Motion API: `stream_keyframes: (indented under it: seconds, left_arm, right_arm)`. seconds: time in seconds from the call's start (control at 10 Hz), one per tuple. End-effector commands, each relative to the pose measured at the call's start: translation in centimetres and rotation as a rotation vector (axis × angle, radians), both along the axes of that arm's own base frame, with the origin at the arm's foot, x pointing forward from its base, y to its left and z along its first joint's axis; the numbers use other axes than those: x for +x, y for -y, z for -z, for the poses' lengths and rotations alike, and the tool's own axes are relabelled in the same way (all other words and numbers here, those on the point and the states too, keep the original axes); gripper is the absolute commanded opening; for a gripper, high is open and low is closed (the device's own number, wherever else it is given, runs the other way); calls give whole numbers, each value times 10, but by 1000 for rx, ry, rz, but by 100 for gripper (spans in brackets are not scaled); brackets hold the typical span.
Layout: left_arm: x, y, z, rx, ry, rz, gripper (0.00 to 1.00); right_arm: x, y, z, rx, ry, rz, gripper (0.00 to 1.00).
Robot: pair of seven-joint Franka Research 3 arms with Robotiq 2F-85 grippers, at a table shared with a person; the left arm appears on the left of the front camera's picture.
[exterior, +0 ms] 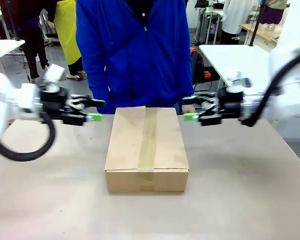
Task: Pack the gift set into the box.
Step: Press and hold the closed box until the human finishes sealing it.
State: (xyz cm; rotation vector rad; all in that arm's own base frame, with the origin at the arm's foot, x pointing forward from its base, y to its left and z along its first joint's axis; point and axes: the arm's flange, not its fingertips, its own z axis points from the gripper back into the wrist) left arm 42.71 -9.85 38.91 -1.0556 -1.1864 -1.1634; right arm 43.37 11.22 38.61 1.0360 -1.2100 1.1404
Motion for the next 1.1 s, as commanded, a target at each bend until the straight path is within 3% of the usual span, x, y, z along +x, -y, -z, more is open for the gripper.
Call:
stream_keyframes:
  seconds: [0.0, 0.1, 0.2, 1.0]
  left_arm:
    - [-35, -66, 20, -137, 91, -22, 100]
    - [-40, -100, 38, -209, 66, -89, 100]
    - [-22, -37, -2, -75, 42, -24, 100]
    - [-22, -37, -2, -75, 42, -24, 100]
  right_arm:
    - [-35, 63, 19, 166, 78, 116, 100]
    - [-35, 80, 35, 200, 60, 195, 100]
    - [-21, 38, -4, 81, 29, 64, 100]
    - [-21, 38, -4, 81, 29, 64, 100]
